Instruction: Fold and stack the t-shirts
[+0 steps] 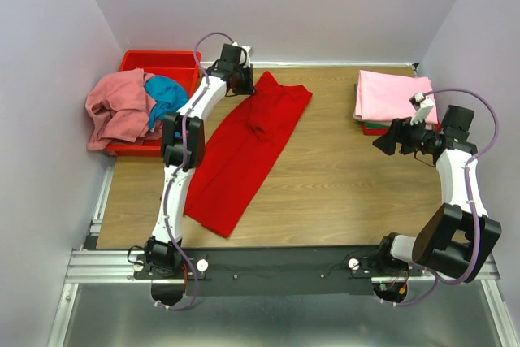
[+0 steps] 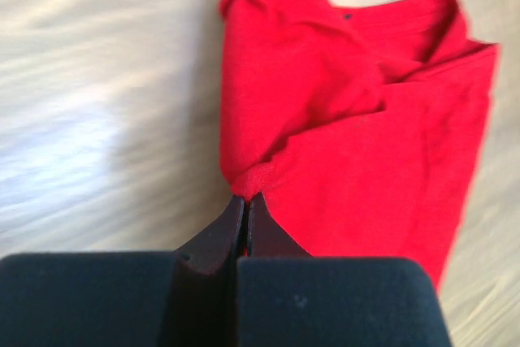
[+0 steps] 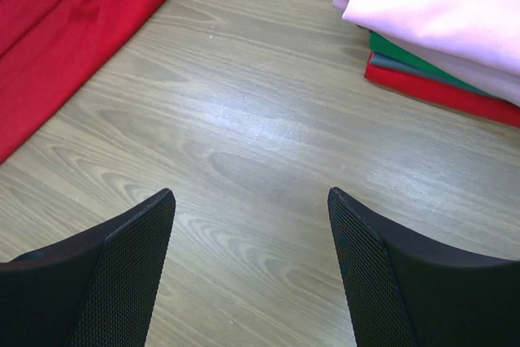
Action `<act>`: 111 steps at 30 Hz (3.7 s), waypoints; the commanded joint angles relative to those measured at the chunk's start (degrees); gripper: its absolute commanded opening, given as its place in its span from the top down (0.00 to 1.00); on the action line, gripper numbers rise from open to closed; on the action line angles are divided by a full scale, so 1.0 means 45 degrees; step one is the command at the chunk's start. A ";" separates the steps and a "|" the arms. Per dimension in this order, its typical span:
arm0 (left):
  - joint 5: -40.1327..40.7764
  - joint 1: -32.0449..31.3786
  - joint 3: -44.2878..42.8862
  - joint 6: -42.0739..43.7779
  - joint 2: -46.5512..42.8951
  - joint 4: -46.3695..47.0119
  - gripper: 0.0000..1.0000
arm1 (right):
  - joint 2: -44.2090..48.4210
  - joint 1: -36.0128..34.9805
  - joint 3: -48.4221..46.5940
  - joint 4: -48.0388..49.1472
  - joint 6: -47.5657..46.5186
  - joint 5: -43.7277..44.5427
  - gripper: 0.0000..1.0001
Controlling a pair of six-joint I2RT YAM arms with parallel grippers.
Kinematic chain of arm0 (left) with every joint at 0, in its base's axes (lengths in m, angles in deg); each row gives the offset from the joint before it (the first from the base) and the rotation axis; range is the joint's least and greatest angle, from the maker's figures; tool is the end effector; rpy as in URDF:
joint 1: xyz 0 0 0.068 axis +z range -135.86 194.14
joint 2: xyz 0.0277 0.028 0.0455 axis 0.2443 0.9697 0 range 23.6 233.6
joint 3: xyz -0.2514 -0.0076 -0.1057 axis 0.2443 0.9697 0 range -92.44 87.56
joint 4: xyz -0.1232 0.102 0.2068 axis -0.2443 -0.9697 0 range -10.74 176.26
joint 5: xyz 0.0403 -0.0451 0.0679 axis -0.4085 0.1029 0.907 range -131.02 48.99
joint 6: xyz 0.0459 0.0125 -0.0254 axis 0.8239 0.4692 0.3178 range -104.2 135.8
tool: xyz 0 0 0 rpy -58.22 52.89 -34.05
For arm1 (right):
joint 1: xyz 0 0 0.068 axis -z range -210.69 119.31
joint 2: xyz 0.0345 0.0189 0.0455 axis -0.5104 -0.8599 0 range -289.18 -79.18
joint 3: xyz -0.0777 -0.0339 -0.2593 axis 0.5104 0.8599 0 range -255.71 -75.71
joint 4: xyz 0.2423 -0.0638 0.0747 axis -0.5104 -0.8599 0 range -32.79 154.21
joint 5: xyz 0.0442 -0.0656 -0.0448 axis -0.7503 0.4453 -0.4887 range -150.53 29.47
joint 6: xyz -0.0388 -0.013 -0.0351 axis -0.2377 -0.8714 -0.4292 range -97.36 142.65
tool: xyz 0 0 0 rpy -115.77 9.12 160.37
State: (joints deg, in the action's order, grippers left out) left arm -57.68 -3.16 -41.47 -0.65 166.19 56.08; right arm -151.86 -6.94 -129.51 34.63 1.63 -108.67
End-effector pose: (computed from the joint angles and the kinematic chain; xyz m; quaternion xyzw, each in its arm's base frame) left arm 0.5317 -0.1763 0.2000 0.0637 0.9094 -0.2404 0.3333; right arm 0.2463 -0.0794 0.2698 -0.1242 0.8569 0.2294 0.4445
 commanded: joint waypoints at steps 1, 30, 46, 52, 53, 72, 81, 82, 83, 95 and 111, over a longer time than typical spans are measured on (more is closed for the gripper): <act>0.0501 -0.0238 -0.0856 -0.1793 0.0716 0.0299 1.00 | -0.0019 0.0074 0.0237 0.0148 -0.0115 -0.0532 0.17; 0.6282 0.0251 1.6768 0.2228 -1.9250 0.5412 0.16 | -1.1422 -0.7326 -0.9327 0.1964 0.7618 0.3742 0.35; 0.6496 0.0251 1.8869 0.2405 -2.2428 0.6178 0.11 | -1.4589 -0.7797 -1.1462 0.2082 0.9260 0.4682 0.51; 0.6516 0.0251 1.8928 0.2444 -2.2525 0.6275 0.11 | -1.4395 -0.7777 -1.2202 0.2004 0.8656 0.6514 0.91; 0.6535 0.0270 1.8947 0.2425 -2.2564 0.6295 0.11 | -1.4433 -0.7719 -1.2436 0.1965 0.8519 0.6905 0.92; 0.6048 0.0251 1.8986 0.2542 -2.2642 0.6529 0.11 | -1.2856 -0.7268 -1.3614 0.0208 0.2721 0.7850 0.29; 0.5812 0.0251 1.9104 0.2561 -2.3208 0.6646 0.11 | -0.8116 -1.1033 -0.7623 -0.2606 -0.4717 0.3294 0.23; 0.5948 0.0270 1.9104 0.2561 -2.3305 0.6647 0.11 | -0.7661 -1.1658 -0.6629 -0.2586 -0.5594 0.3566 0.10; 0.6085 0.0251 1.9104 0.2561 -2.3558 0.6627 0.11 | -0.7270 -1.2998 -0.5768 -0.2489 -0.7111 0.3801 0.01; 0.7532 0.0231 1.9631 0.2561 -2.5435 0.7037 0.09 | -0.6582 -1.8557 -0.2616 -0.0147 -0.5858 0.7824 0.07; 0.7297 0.0251 1.9650 0.2600 -2.5298 0.7096 0.09 | -0.7207 -1.9183 -0.1893 0.0676 -0.5720 0.8062 0.58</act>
State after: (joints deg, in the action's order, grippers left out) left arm -25.99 -2.30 46.18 10.45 52.44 86.66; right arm -183.14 -91.99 -140.70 36.90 -23.51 -70.95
